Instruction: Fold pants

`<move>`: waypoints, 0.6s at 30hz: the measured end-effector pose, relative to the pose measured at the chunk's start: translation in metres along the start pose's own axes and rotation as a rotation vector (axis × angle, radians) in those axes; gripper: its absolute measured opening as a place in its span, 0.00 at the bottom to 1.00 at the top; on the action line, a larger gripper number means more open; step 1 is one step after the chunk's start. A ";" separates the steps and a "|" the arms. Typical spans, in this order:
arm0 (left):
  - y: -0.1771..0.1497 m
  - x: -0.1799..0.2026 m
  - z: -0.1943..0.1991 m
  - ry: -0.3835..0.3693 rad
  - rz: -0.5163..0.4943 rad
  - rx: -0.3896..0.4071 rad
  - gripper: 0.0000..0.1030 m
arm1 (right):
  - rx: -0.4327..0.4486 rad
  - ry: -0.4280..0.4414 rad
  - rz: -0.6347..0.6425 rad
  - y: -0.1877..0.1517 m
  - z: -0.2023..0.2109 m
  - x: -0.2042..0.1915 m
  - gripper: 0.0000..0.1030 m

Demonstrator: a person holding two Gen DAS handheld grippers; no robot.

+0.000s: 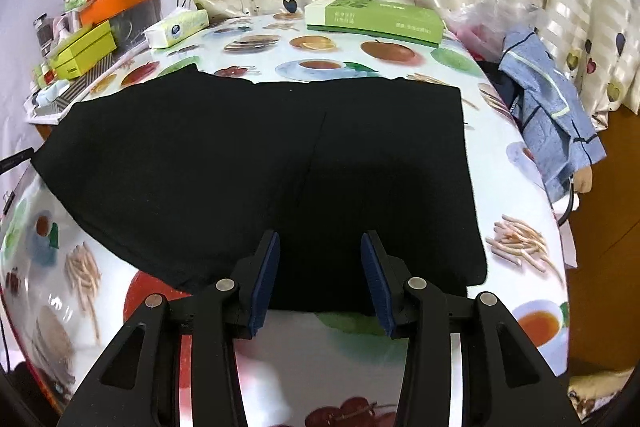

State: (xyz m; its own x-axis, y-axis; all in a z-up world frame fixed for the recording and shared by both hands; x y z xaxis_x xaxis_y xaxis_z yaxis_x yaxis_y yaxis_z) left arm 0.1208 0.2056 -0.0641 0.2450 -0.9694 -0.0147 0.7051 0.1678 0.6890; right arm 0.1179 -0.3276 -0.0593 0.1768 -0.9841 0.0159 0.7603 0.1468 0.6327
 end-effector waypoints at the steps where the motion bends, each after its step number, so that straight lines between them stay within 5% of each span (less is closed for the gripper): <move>1: -0.001 -0.003 -0.002 0.001 0.013 -0.009 0.09 | 0.010 -0.011 -0.003 0.003 0.003 -0.001 0.42; 5: -0.001 0.000 0.009 -0.087 0.078 0.011 0.09 | 0.053 -0.014 -0.008 0.010 0.012 -0.006 0.42; 8: -0.001 0.017 0.026 -0.188 0.095 0.057 0.09 | -0.006 -0.047 -0.011 -0.002 -0.004 -0.001 0.42; 18: -0.015 0.114 0.047 -0.407 -0.027 0.064 0.11 | 0.055 0.013 0.030 0.004 0.013 -0.048 0.42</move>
State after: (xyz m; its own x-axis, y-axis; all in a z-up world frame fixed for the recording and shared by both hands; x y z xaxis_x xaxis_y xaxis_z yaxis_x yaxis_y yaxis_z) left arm 0.1069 0.0837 -0.0420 -0.0657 -0.9671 0.2457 0.6614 0.1421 0.7364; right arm 0.1045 -0.2807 -0.0470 0.2072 -0.9780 0.0254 0.7190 0.1699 0.6739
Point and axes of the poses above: each gripper's, at about its wrist camera, not at the fingertips, and z roughly against the way its jaws point, x to its right, y to its top, the point moved 10 cm from there along -z, roughly the way its jaws point, and after that the axes turned 3 degrees about -y, right-handed, at the moved point
